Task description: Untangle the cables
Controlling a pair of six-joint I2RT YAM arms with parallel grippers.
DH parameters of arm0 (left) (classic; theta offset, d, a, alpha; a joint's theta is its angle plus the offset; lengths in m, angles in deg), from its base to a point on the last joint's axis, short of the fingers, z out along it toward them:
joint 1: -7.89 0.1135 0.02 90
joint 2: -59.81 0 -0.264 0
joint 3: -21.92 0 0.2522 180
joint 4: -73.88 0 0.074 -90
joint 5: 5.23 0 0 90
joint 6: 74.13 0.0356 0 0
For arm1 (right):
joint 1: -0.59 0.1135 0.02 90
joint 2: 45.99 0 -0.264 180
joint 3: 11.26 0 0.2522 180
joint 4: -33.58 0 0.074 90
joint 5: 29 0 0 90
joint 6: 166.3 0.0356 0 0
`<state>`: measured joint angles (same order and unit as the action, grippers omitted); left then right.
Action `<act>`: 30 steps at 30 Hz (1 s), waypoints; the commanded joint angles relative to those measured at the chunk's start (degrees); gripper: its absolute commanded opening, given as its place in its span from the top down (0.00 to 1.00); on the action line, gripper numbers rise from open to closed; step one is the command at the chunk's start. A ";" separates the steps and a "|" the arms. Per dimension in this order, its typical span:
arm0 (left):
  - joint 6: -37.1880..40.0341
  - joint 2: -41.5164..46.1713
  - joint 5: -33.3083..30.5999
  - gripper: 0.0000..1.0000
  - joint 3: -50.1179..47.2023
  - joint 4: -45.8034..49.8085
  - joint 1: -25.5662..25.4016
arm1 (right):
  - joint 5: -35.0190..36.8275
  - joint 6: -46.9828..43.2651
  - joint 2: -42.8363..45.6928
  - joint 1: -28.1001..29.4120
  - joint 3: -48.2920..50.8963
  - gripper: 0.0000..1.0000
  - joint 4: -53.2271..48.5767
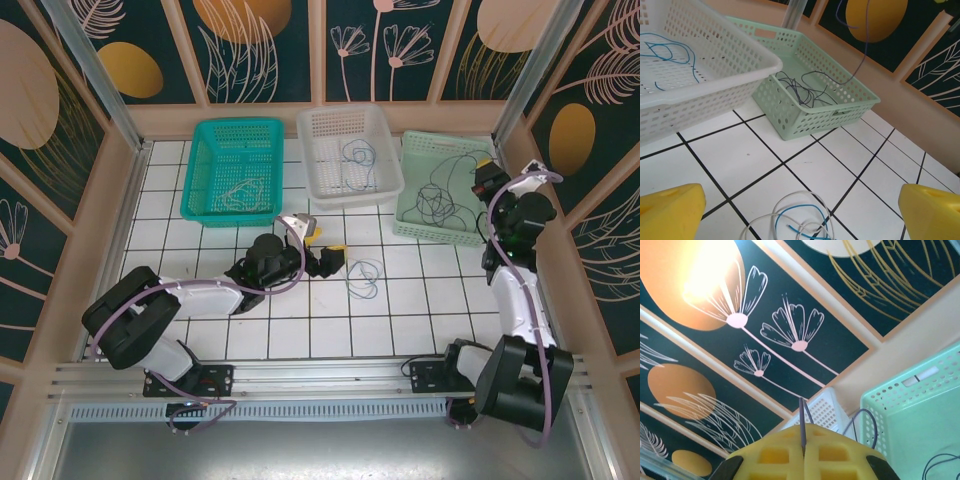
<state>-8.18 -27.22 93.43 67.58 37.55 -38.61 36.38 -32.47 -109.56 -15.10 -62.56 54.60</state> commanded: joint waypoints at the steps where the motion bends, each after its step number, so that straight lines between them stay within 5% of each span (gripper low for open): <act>1: 0.81 1.33 -0.56 0.01 -0.77 -0.63 -0.03 | -6.37 -1.42 -5.91 -0.58 -1.13 1.00 3.39; 4: 0.60 1.63 -0.71 0.01 -0.94 -0.54 -0.07 | -11.58 -3.80 -12.98 -0.59 -5.02 1.00 0.14; 10: 0.61 2.98 -1.84 0.01 -1.57 0.34 -0.07 | -10.82 -6.49 -20.19 -0.58 -6.95 0.98 -5.19; 15: 0.87 3.18 -2.27 0.01 -1.19 1.74 0.00 | -15.61 -10.60 -26.49 -0.41 -12.93 0.45 -13.52; 17: 0.86 2.65 -2.55 0.01 -0.65 2.67 -0.05 | -16.86 -12.71 -28.65 0.15 -16.02 0.36 -18.17; 22: 0.56 1.10 -3.48 0.01 1.57 6.64 -0.08 | -12.40 -18.93 -28.25 3.44 -19.46 0.26 -27.67; 30: -2.95 -2.36 -4.81 0.02 3.86 12.10 -0.07 | -3.43 -21.42 -15.68 7.79 -12.59 0.21 -30.71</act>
<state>-9.12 -27.22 89.33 68.61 45.51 -38.61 29.10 -51.22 -130.61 -8.30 -77.09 26.67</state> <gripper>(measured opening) 0.986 0.791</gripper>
